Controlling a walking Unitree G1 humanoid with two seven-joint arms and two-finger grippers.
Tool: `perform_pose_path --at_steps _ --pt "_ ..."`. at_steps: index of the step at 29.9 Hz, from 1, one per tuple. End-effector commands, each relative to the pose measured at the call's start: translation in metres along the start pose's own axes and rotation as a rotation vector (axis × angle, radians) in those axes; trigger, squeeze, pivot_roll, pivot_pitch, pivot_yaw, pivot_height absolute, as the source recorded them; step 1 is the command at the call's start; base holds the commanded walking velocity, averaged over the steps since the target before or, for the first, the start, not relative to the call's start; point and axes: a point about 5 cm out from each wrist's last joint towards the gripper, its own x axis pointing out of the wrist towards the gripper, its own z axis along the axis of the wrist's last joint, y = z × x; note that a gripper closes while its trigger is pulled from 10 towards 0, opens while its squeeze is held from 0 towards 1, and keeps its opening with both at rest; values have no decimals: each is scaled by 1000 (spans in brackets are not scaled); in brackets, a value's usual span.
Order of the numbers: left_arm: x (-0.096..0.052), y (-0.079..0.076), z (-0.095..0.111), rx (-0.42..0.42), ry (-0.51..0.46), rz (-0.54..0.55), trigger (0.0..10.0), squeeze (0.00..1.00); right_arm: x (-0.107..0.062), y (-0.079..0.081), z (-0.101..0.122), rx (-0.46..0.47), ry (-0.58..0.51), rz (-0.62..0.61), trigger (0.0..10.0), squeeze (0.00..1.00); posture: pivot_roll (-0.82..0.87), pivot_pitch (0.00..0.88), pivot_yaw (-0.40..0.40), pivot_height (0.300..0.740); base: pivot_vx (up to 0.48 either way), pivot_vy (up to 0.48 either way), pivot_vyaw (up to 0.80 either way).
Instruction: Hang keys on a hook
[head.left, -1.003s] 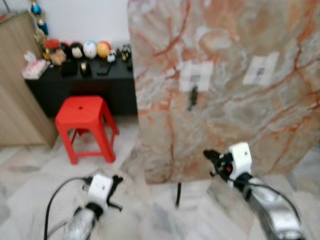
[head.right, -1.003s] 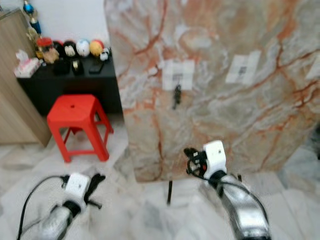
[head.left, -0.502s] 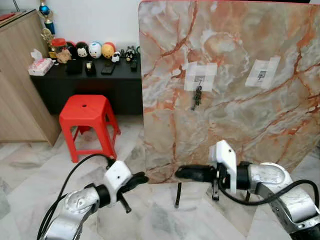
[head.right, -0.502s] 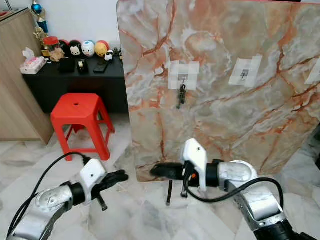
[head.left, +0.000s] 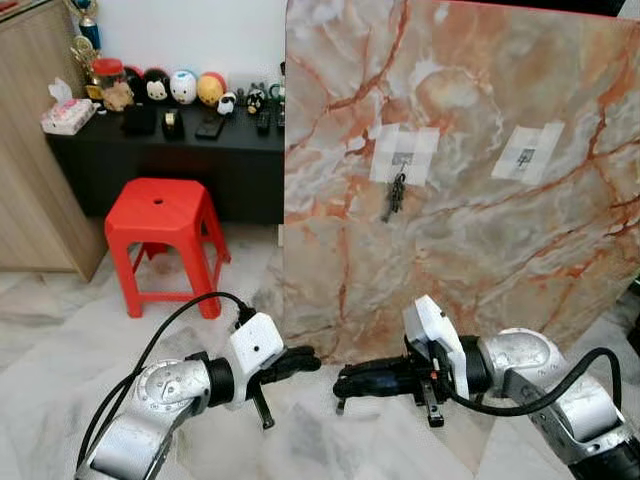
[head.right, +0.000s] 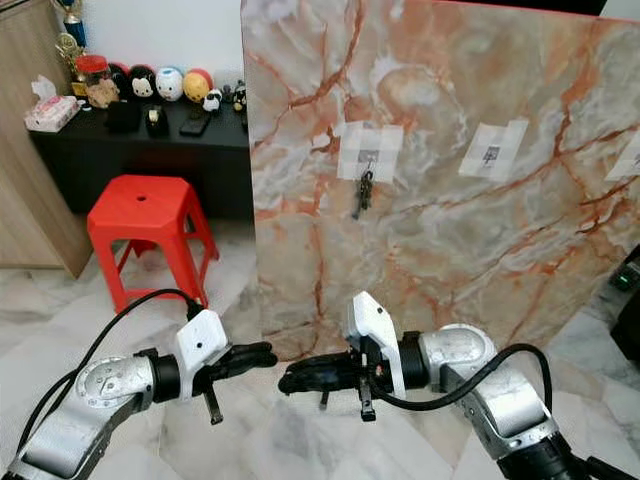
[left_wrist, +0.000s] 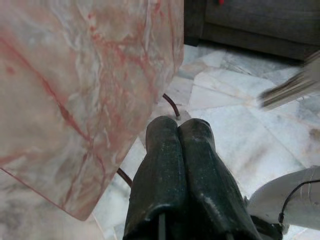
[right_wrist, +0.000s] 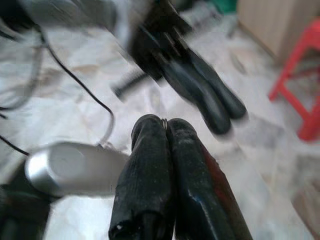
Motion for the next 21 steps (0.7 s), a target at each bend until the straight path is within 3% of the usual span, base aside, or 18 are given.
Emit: perform_pose_path --at_steps 1,8,11,16,17,19,21 --pt "0 -1 6 15 -8 12 10000 0 -3 -4 -4 11 13 -50 10000 0 -34 0 -127 740 0 0 0" --pt "-5 -4 3 32 33 41 10000 0 -5 -18 -16 109 -10 -253 10000 0 -42 0 -119 740 0 0 0" --pt "-5 -6 0 18 43 35 10000 0 -3 -22 -12 169 -90 -311 10000 0 -43 0 -117 740 0 0 0" --pt "-1 -5 0 0 38 60 10000 0 -1 -26 0 353 -263 -376 10000 0 -51 0 -115 740 0 0 0" --pt "-1 -5 0 0 38 60 10000 0 -1 -26 0 353 -263 -376 10000 0 -51 0 -115 740 0 0 0" --pt "2 -4 -3 -27 26 87 10000 0 -1 -24 8 441 -375 -349 10000 0 -56 0 -114 740 0 0 0" --pt "3 -4 -2 -36 11 102 10000 0 0 -23 8 458 -386 -345 10000 0 -60 0 -114 740 0 0 0"
